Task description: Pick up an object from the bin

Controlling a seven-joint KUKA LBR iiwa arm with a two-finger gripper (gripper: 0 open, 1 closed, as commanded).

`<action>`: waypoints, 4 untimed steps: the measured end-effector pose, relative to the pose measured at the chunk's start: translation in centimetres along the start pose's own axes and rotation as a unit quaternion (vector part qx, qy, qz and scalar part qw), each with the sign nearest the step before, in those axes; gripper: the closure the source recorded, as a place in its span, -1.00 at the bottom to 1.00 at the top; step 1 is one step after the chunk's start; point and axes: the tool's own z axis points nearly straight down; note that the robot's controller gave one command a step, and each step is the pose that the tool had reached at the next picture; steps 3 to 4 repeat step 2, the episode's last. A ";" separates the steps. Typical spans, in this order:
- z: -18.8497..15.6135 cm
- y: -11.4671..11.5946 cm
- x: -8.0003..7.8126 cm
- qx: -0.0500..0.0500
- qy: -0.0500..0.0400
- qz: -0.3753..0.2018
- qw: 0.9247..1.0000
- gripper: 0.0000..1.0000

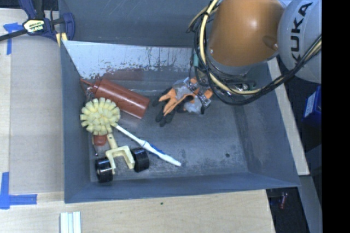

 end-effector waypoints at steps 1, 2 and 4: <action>-1.4 -0.1 -0.1 0.002 -0.003 0.001 1.000 1.00; -3.5 -0.1 -0.2 0.001 -0.002 0.002 1.000 1.00; -3.5 -0.1 -0.2 0.001 -0.002 0.002 1.000 1.00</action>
Offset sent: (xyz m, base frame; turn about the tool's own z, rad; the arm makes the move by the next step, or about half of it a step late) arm 0.0010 0.0002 0.0473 0.0014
